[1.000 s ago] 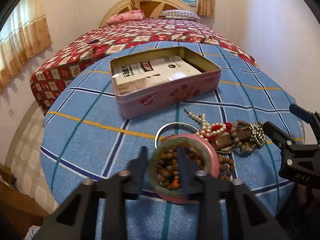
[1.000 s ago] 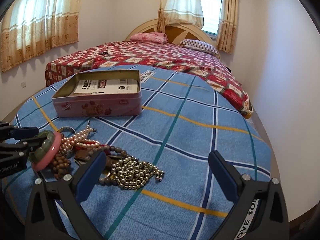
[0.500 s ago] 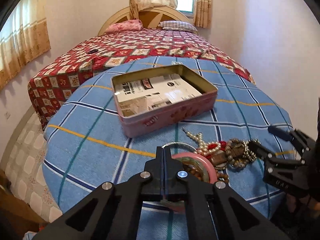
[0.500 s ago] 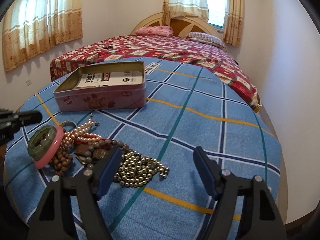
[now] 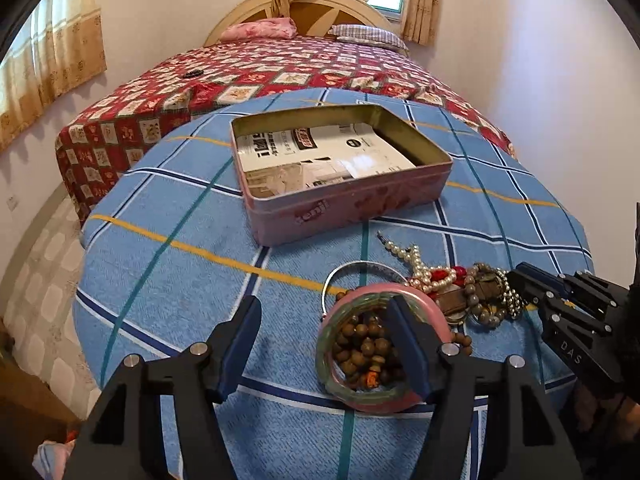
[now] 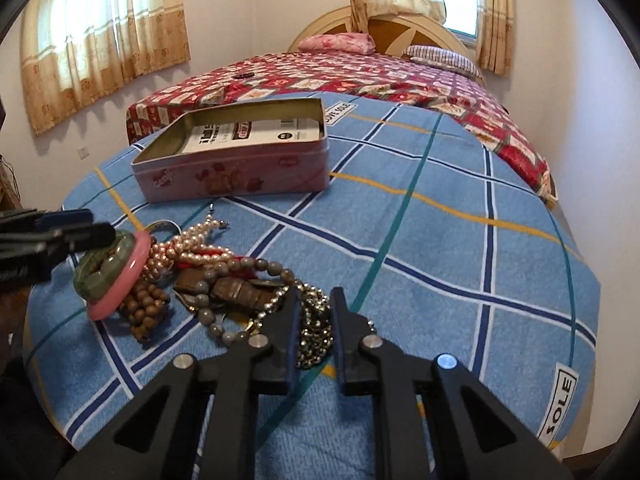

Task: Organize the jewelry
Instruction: 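Grasp the green jade bangle with the left gripper while the right gripper grasps the silver bead chain, then carry the green bangle with the left gripper while the right gripper carries the silver chain to the tin, then open the left gripper over the tin while the right gripper releases the silver chain inside, then grasp the pink bangle with the left gripper while the right gripper grasps the brown-strap watch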

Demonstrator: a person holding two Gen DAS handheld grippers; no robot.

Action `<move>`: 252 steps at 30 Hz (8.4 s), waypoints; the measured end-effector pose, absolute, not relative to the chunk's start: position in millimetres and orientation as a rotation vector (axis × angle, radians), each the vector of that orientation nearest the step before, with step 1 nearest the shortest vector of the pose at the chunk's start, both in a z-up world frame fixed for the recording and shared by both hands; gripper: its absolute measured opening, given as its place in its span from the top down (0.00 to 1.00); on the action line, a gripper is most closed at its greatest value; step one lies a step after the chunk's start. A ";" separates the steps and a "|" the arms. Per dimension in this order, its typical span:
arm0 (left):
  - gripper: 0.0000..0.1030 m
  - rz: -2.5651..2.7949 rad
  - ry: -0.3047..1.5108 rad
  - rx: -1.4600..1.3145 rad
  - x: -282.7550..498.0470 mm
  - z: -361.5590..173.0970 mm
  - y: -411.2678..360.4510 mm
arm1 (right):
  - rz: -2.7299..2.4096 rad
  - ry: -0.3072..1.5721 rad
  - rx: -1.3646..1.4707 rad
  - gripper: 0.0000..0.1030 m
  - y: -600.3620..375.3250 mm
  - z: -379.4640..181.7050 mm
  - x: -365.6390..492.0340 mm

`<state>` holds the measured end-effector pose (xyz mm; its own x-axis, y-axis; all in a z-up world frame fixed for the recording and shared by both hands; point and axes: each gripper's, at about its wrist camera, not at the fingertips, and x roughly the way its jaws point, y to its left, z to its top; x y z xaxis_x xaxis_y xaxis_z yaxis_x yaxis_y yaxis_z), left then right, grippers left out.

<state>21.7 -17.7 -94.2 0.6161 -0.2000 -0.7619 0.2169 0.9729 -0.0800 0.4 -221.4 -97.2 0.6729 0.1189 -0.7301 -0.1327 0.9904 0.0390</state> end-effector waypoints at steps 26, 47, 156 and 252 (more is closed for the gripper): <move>0.94 -0.308 0.822 -0.014 19.3 -69.8 -12.7 | 0.170 0.759 0.031 0.93 -230.0 -75.6 0.5; 0.94 -0.300 0.756 -0.010 33.1 -39.9 -0.9 | 0.189 0.631 -0.044 0.93 -225.9 -18.6 10.7; 0.28 -0.182 0.699 0.267 144.6 -73.3 -33.5 | 0.191 0.855 -0.157 0.49 -175.1 -72.7 123.8; 1.00 -0.225 0.817 0.175 32.1 -93.1 -17.7 | 0.172 0.793 -0.001 0.82 -208.3 -83.3 28.7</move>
